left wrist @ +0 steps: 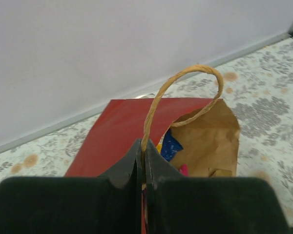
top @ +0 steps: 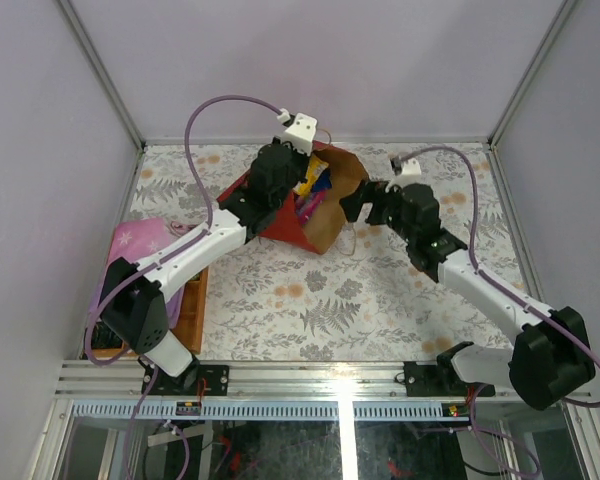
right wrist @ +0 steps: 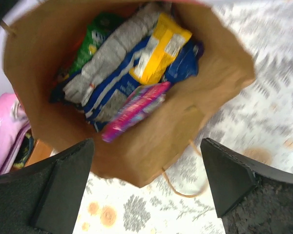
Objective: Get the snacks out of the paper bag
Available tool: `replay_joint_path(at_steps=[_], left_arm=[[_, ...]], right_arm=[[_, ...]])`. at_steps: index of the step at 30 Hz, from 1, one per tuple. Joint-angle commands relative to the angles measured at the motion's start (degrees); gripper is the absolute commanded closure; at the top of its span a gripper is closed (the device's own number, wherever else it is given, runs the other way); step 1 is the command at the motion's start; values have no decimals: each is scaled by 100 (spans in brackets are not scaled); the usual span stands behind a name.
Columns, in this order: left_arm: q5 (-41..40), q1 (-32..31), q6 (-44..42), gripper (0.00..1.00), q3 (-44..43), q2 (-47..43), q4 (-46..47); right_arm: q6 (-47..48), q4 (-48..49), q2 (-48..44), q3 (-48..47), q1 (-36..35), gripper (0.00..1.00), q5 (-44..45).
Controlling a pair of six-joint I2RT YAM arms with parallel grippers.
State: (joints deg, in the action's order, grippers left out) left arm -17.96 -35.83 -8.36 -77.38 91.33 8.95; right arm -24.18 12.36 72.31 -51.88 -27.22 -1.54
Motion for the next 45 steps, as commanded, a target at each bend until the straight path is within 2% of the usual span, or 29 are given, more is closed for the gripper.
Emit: replay_joint_path(at_steps=[1, 4, 13, 25, 38, 45], left_arm=[[-412, -352, 128, 100, 31, 75, 635], [-495, -389, 270, 100, 49, 115, 591], [-664, -394, 448, 100, 46, 214, 318], [-627, -390, 581, 100, 462, 154, 241], [-608, -403, 731, 100, 871, 120, 447], [-567, -398, 625, 100, 806, 130, 334]], right_arm=[[-1107, 1702, -243, 1230, -84, 5, -349], [-1325, 2086, -148, 1536, -84, 10, -472], [-1886, 2086, 1417, 782, -83, 15, -694], [-2513, 2723, 2890, 714, -89, 28, -657], [-2594, 2859, 3621, 226, -221, 33, -734], [-2649, 2904, 4000, -161, -422, 41, -612]])
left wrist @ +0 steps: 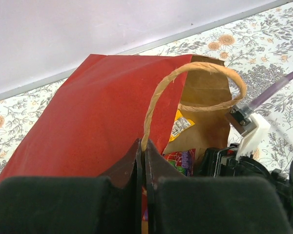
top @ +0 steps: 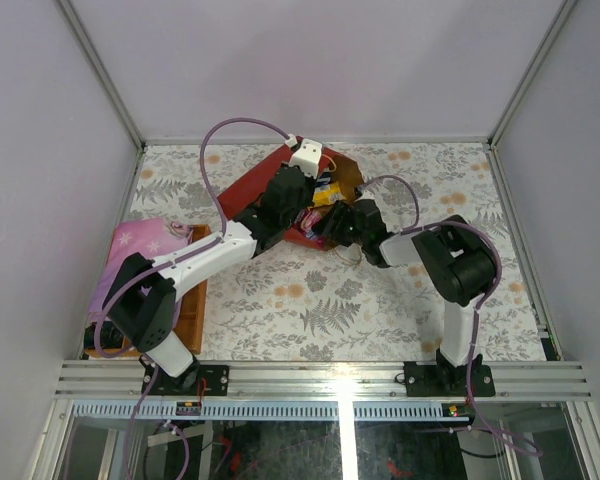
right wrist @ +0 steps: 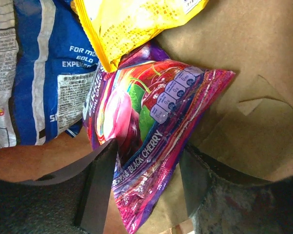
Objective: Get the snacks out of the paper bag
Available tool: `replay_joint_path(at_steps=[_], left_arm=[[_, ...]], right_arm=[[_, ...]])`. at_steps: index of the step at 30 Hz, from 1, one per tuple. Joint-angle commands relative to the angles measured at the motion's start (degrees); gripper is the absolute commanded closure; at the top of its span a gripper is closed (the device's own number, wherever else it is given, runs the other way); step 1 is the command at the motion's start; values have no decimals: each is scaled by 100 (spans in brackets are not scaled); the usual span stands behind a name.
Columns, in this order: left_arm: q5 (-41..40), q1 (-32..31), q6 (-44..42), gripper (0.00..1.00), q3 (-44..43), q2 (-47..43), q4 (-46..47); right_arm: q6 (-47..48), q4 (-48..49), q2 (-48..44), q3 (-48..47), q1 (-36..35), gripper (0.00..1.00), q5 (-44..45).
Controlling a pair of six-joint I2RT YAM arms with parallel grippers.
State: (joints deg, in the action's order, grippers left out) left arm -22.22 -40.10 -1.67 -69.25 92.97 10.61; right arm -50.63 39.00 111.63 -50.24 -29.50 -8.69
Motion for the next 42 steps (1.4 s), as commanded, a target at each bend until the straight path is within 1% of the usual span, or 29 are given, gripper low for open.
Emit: replay_joint_path(at_steps=[1, 3, 4, 5, 6, 7, 8, 14, 18, 20, 21, 23, 26, 30, 33, 37, 38, 39, 42], left_arm=[[-173, 28, -116, 100, -24, -33, 120], [-302, 28, -241, 100, -42, -19, 47], [-376, 28, -308, 100, -41, -24, 32], [-421, 24, -391, 100, -33, -18, 26], [-464, 28, -443, 100, -23, -31, 21], [-489, 28, -500, 100, -10, -45, 25], [-512, 26, -578, 100, 10, -58, 21], [-714, 49, -1040, 100, 187, -180, -8], [-521, 219, -981, 100, 468, -452, 31], [-191, 339, -843, 100, 595, -603, -2], [-97, 412, -758, 100, 662, -679, -16], [337, 563, -537, 100, 763, -776, -72], [750, 772, -265, 100, 885, -845, -112], [822, 793, -89, 100, 931, -818, -82], [932, 789, -17, 100, 924, -794, -82], [892, 794, -15, 99, 892, -766, -149], [844, 797, -5, 95, 896, -754, -155], [825, 800, 1, 92, 905, -754, -168], [894, 823, 57, 91, 923, -751, -161]], right_arm=[[92, 110, 63, -395, -274, 44, 223], [212, -1, 92, -510, -414, 55, 386], [203, 5, 131, -558, -466, 63, 411], [159, 27, 216, -624, -497, 75, 405], [65, 54, 332, -697, -511, 89, 366], [-24, 88, 444, -779, -532, 98, 326], [-106, 124, 568, -874, -562, 100, 335], [-131, -35, 1065, -1702, -982, 100, 702], [-71, -230, 1216, -2167, -1294, 100, 850], [-77, -231, 1181, -2115, -1345, 100, 839], [-84, -213, 1093, -2003, -1346, 100, 828], [-2, -247, 807, -1680, -1348, 100, 886], [244, -399, 182, -1144, -1348, 100, 932], [484, -565, -832, -329, -1343, 100, 1002], [801, -884, -1801, 280, -1339, 100, 1167], [1242, -1559, -3262, 991, -1244, 100, 1540], [1322, -1849, -3617, 1113, -1155, 100, 1566], [1400, -2153, -3985, 1248, -1030, 100, 1554], [1579, -2980, -5067, 1463, -464, 100, 1355]])
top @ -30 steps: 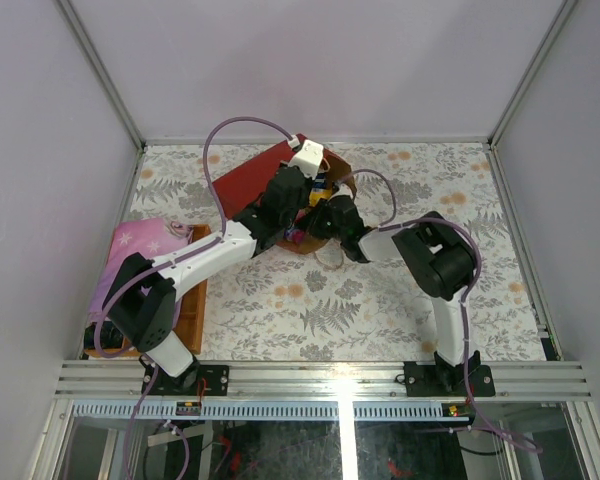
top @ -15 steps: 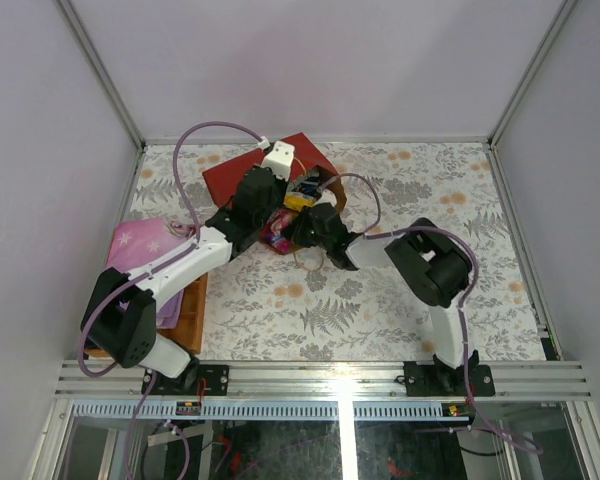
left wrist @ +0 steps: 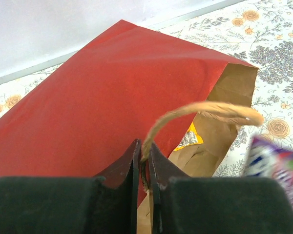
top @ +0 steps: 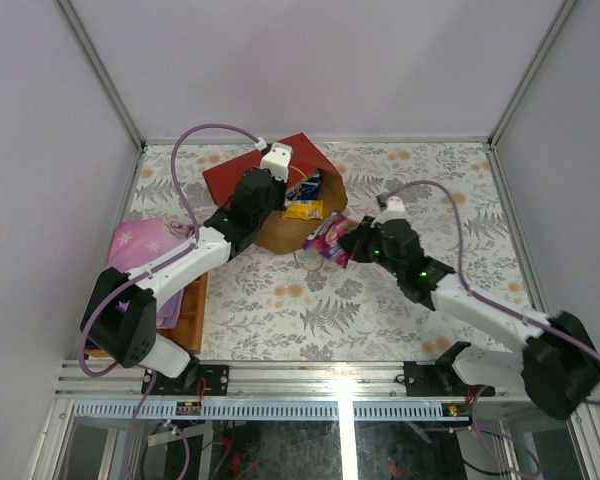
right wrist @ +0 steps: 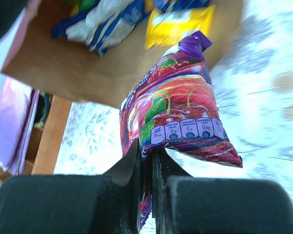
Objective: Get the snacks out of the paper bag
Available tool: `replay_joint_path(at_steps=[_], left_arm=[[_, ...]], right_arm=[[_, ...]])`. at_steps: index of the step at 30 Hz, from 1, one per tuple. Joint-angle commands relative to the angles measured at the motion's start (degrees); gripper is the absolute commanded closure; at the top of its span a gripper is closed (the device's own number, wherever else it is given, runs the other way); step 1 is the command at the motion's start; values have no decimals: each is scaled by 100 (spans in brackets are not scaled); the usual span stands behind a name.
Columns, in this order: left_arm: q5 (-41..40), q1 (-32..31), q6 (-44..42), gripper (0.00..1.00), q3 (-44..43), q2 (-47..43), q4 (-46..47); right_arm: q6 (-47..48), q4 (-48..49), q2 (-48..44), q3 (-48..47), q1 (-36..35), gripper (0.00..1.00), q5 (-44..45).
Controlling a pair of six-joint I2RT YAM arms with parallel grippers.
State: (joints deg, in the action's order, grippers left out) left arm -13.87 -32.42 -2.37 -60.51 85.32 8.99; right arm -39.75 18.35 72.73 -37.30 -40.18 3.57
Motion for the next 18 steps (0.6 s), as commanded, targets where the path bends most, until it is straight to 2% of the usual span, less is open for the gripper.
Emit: replay_joint_path(at_steps=[1, 5, 9, 14, 18], left_arm=[[108, 62, 145, 92, 44, 18, 10], [242, 89, 228, 92, -19, 25, 33], [282, 95, 278, 92, -80, 67, 1], [257, 95, 281, 92, -121, 82, -69], [240, 95, 273, 92, -123, 70, -67]], right_arm=[[560, -1168, -1440, 204, 790, 100, 118], [735, -1805, -2154, 295, 1372, 100, 185], [736, -1853, -2158, 310, 1861, 100, 52], [389, -1488, -1578, 210, 2412, 100, -215], [41, -1339, -637, -209, 2888, 100, -296]])
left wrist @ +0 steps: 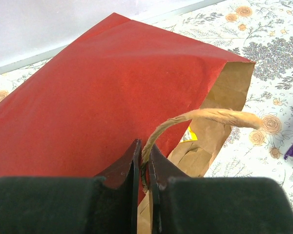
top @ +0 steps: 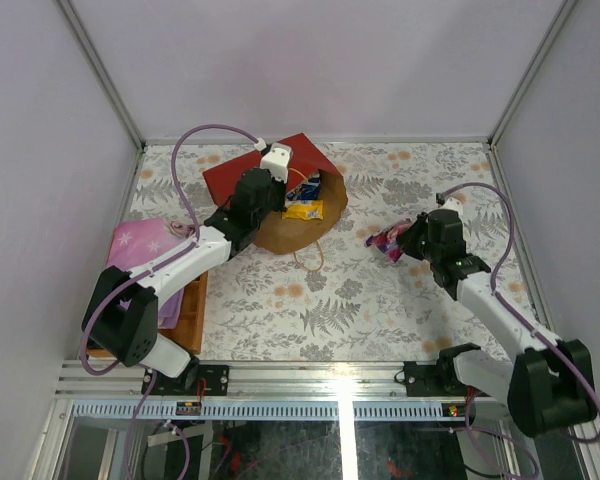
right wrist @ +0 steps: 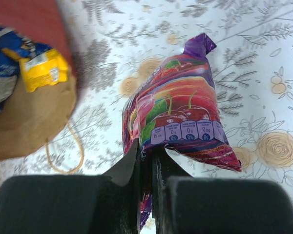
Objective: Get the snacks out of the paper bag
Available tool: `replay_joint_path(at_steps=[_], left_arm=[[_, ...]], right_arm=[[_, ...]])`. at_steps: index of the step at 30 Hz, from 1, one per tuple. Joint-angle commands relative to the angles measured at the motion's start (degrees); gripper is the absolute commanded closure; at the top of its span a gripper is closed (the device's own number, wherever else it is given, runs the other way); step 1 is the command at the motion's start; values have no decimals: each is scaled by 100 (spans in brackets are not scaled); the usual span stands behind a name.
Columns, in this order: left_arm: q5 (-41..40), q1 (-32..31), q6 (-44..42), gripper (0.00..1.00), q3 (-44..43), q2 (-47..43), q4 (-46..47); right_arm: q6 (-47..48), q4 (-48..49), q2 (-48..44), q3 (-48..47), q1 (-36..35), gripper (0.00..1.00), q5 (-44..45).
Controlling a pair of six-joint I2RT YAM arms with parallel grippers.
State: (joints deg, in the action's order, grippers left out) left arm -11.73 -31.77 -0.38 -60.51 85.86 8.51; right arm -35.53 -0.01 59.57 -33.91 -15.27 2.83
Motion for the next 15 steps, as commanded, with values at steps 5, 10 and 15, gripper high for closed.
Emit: replay_joint_path(at_steps=[5, 10, 15], left_arm=[[27, 30, 54, 92, -118, -9, 8], [45, 35, 11, 92, -106, -2, 1], [20, 108, -29, 92, 5, -68, 9]], right_arm=[[-472, 645, 1933, -1609, 943, 100, -320], [-181, 729, 2985, -2835, 1289, 100, 84], [-205, 558, 3739, -3527, 1782, 68, -319]])
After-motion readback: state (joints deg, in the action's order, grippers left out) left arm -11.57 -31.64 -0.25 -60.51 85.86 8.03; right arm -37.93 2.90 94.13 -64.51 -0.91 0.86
